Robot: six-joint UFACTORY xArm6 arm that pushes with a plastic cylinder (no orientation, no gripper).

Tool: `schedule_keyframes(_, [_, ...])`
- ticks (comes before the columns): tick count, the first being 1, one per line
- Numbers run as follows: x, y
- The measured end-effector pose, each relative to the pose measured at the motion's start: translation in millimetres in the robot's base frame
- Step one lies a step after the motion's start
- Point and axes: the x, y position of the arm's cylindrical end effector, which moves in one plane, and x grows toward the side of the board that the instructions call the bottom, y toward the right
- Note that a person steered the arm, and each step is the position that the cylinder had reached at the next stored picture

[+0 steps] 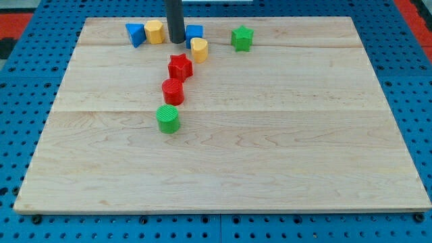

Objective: Push the yellow blocks towards the bottom right of the green sar

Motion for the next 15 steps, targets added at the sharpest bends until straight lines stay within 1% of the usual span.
schedule_keyframes(1, [-55,-28])
schedule_keyframes(2, [-52,-95])
schedule_keyframes(3, [-32,-117])
schedule_keyframes(4, [-26,-74])
schedule_keyframes(5, [-11,-66])
schedule_keyframes(6, [-3,-31])
schedule_keyframes(7, [-22,-34])
schedule_keyframes(8, [23,9])
schedule_keyframes(9, [49,59])
schedule_keyframes(10, [41,39])
schedule_keyframes(11, [52,26])
schedule_keyframes(12, [68,113])
schedule_keyframes(13, [79,104])
schedule_keyframes(14, [78,39])
schedule_keyframes(15, [65,33])
